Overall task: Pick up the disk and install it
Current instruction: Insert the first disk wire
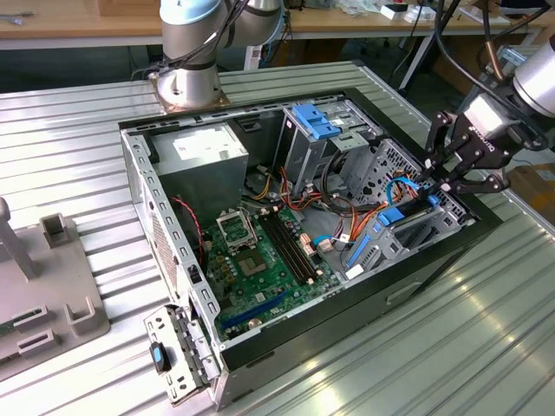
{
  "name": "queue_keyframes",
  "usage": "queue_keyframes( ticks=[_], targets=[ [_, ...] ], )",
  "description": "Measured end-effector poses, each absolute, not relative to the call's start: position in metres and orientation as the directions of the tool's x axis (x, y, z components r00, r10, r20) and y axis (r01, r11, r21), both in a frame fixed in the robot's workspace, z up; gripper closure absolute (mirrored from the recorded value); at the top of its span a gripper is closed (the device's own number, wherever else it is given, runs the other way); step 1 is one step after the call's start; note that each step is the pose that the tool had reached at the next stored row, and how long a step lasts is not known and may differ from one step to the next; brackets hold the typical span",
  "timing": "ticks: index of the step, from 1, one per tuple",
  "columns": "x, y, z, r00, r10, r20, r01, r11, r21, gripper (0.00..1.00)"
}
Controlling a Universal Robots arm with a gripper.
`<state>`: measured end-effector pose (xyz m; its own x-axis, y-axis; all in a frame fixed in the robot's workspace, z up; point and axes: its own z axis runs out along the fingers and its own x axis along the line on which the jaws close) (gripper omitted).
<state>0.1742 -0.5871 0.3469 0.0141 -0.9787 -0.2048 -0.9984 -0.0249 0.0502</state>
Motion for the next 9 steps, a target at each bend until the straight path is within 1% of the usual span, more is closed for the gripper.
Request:
queue_keyframes(
  ticks=[2, 5, 8, 9],
  targets=[
    [0.17, -0.587, 0.347, 0.015, -0.979, -0.205, -0.999, -0.025, 0.047, 0.7],
    [0.165, -0.587, 0.347, 0.02, -0.976, -0.219, -0.999, -0.025, 0.025, 0.7],
    [0.162, -0.587, 0.347, 0.03, -0.972, -0.232, -0.999, -0.026, -0.021, 0.7],
    [0.16, -0.587, 0.347, 0.035, -0.971, -0.235, -0.999, -0.025, -0.043, 0.7]
  ],
)
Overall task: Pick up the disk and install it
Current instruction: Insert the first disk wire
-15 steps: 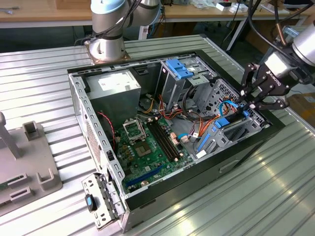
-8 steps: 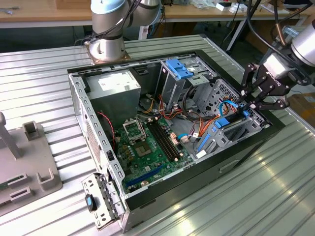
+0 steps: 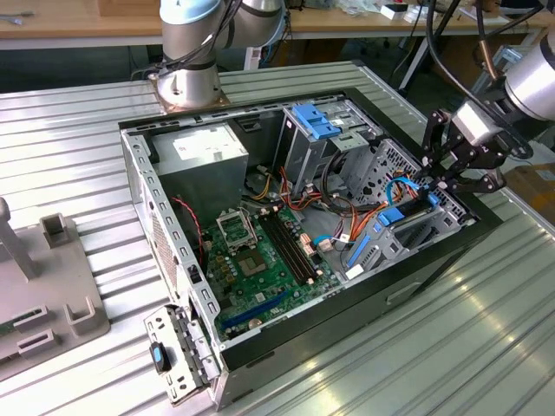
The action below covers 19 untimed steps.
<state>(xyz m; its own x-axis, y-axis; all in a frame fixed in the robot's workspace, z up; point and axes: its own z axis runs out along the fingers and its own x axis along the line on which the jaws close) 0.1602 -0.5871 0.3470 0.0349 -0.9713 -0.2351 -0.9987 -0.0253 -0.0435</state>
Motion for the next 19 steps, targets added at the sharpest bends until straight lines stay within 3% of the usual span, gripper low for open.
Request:
queue_keyframes(
  ticks=[7, 13, 14, 16, 19],
  targets=[
    [0.148, -0.587, 0.347, 0.038, -0.971, -0.236, -0.998, -0.025, -0.059, 0.7],
    [0.142, -0.587, 0.346, 0.056, -0.972, -0.229, -0.991, -0.026, -0.131, 0.7],
    [0.141, -0.587, 0.346, 0.057, -0.974, -0.218, -0.99, -0.027, -0.139, 0.7],
    [0.138, -0.587, 0.346, 0.061, -0.986, -0.152, -0.987, -0.037, -0.158, 0.7],
    [0.137, -0.586, 0.346, 0.062, -0.99, -0.126, -0.986, -0.041, -0.164, 0.7]
  ],
)
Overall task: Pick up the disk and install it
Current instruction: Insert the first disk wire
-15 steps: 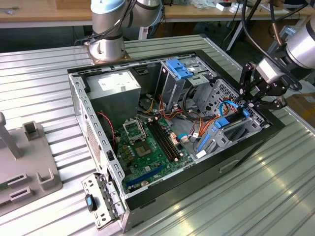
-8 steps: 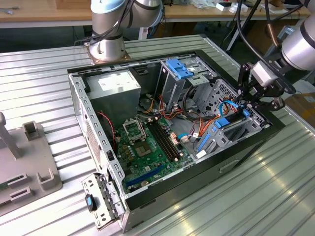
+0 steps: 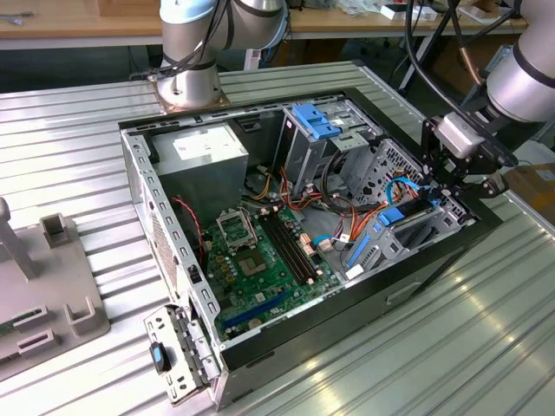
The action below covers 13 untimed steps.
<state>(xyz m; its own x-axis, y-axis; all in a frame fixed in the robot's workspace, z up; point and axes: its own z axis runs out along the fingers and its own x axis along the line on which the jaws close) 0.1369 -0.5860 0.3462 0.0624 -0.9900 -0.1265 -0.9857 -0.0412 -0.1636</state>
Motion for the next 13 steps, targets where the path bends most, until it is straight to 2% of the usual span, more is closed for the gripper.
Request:
queue_keyframes(
  ticks=[7, 13],
  targets=[
    [0.1368, -0.586, 0.3462, 0.062, -0.99, -0.124, -0.986, -0.042, -0.163, 0.7],
    [0.1369, -0.586, 0.3463, 0.057, -0.991, -0.118, -0.992, -0.043, -0.122, 0.7]
  ],
)
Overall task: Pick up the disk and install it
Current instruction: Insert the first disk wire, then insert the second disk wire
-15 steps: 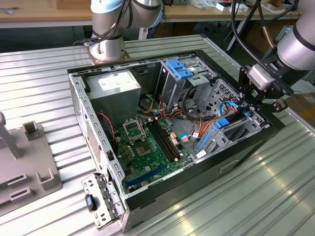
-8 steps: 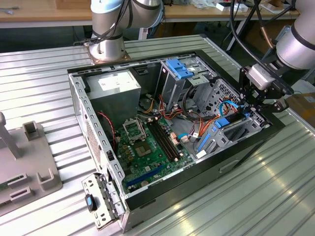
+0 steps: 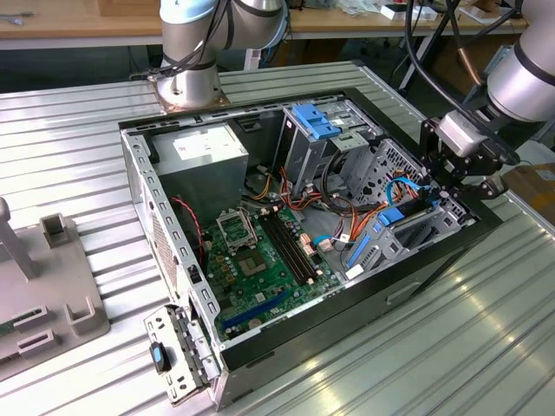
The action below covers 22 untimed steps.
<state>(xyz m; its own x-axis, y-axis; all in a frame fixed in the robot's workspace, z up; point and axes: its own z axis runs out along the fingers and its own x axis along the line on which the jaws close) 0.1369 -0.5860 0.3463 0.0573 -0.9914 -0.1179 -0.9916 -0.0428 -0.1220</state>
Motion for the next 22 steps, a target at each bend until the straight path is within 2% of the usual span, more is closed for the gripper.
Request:
queue_keyframes(
  ticks=[6, 22],
  targets=[
    [0.134, -0.59, 0.348, 0.05, -0.991, -0.122, -0.997, -0.043, -0.062, 0.7],
    [0.126, -0.59, 0.348, 0.05, -0.991, -0.122, -0.997, -0.043, -0.062, 0.7]
  ],
)
